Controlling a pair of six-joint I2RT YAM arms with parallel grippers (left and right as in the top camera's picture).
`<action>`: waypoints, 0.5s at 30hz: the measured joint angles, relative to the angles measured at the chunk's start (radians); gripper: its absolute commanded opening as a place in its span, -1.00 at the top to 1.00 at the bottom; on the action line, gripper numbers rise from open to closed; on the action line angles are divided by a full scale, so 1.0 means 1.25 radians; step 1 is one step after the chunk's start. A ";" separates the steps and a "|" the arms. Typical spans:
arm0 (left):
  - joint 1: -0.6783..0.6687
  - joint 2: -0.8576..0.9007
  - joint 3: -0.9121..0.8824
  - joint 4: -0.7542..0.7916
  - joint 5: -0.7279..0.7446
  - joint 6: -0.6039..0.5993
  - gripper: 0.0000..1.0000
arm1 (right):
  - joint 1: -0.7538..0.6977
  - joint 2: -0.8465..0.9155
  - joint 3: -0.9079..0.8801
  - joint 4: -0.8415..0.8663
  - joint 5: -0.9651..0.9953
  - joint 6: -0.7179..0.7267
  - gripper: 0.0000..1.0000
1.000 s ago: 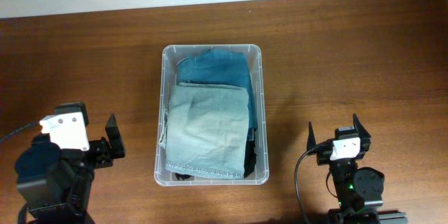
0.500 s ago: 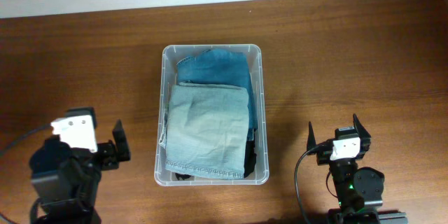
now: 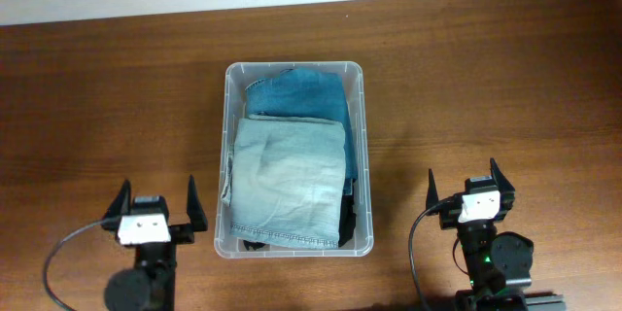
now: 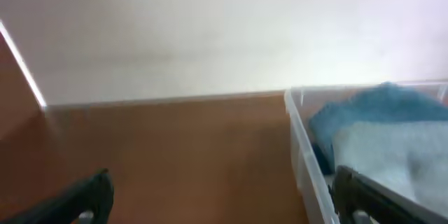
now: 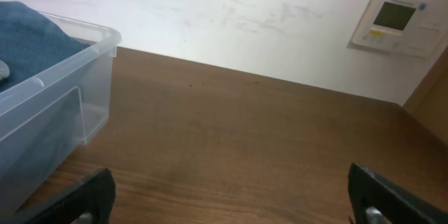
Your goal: Pack container
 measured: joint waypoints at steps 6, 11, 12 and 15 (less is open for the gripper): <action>0.000 -0.099 -0.116 -0.013 0.000 0.002 -0.99 | 0.000 0.000 0.000 0.000 0.000 0.000 -0.97; 0.000 -0.077 -0.127 -0.046 -0.001 0.002 -0.99 | 0.000 0.000 -0.001 0.001 0.000 0.000 -0.97; 0.000 -0.075 -0.127 -0.046 -0.002 0.002 -0.99 | 0.000 0.000 -0.001 0.001 0.000 0.000 -0.97; 0.000 -0.072 -0.127 -0.045 -0.004 0.002 -0.99 | 0.000 0.000 -0.001 0.001 0.000 0.000 -0.97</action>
